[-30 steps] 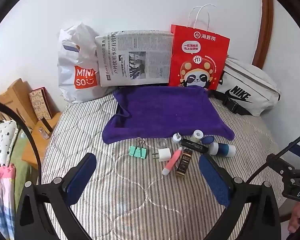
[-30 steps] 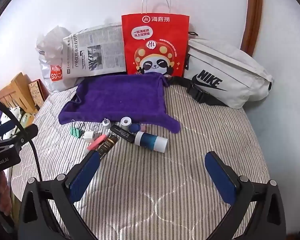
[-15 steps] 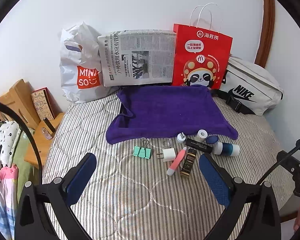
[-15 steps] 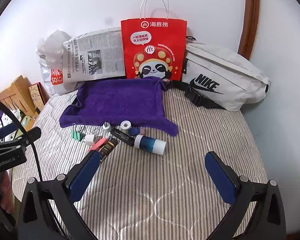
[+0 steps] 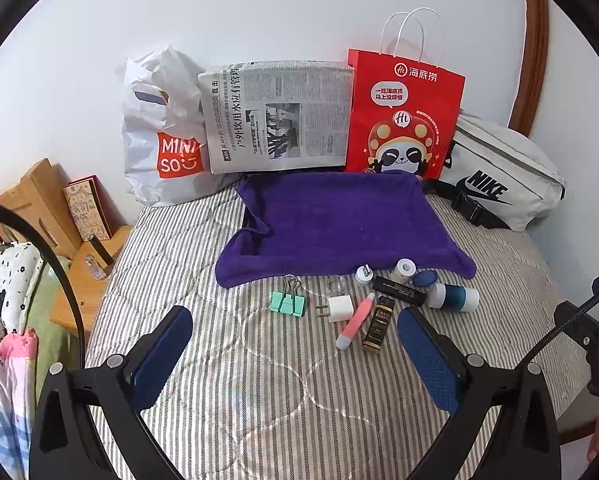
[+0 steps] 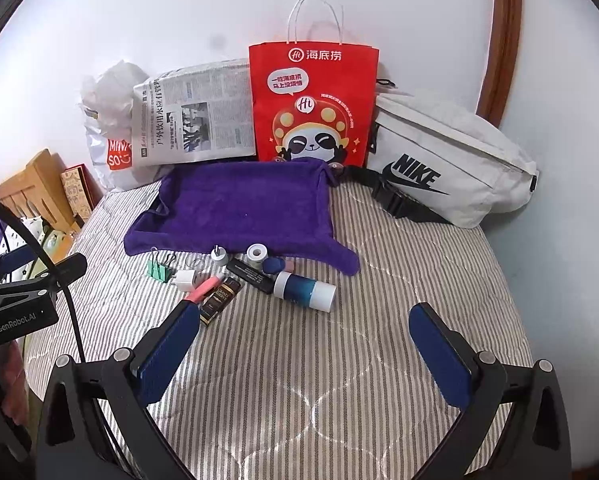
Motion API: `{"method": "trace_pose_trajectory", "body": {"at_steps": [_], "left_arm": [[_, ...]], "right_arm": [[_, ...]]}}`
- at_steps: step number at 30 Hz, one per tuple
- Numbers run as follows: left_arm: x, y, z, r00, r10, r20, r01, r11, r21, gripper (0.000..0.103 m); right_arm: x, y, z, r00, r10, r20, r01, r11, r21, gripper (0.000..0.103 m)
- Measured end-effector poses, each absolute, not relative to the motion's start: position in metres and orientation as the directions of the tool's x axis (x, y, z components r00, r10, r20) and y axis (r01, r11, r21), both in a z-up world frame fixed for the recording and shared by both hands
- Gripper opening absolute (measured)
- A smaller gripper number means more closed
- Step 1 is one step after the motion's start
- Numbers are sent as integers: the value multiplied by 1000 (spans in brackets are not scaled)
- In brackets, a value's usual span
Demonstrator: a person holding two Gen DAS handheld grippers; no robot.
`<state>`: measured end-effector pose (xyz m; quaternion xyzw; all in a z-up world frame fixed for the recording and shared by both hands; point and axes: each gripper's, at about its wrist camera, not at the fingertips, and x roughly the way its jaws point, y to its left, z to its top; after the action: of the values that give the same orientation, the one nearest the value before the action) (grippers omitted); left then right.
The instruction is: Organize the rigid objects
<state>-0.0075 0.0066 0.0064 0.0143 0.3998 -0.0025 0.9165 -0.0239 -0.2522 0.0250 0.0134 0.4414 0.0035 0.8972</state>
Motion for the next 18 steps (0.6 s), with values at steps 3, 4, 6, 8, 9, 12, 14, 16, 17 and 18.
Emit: {"method": "trace_pose_trajectory", "body": {"at_steps": [3,4,6,8,9,12,14,16,17,18], "left_arm": [[-7,7,6,680,6,-733,17,1000,23,103],[-7,7,6,680,5,-734,18,1000,23,103],[-9,7,6,678,5,-735,20,999,26,103],[-9,7,5,677,5,-736,22,999,27,103],[-9,7,6,676,5,-737,22,999,27,103],[-9,8,5,675,7,-738,20,999,28,103],[-9,7,5,675,5,-738,23,999,28,103],[-9,7,6,677,5,-736,25,999,30,103],[-8,6,6,677,6,-736,25,999,31,103],[-8,6,6,677,5,-736,27,999,31,103]], "right_arm": [[-24,-252,25,610,19,-792,5,1000,28,103],[-24,-252,24,609,18,-793,6,1000,27,103],[-25,-251,24,609,15,-793,8,1000,25,103],[-25,-251,24,608,14,-794,8,1000,24,103],[-26,-251,25,608,14,-794,9,1000,24,103],[-26,-252,25,609,14,-793,8,1000,24,103],[-25,-252,25,609,14,-793,9,1000,24,103],[-25,-252,25,608,13,-794,9,1000,23,103],[-25,-252,25,608,13,-794,10,1000,24,103],[-25,-252,25,607,12,-795,10,1000,23,103]]}}
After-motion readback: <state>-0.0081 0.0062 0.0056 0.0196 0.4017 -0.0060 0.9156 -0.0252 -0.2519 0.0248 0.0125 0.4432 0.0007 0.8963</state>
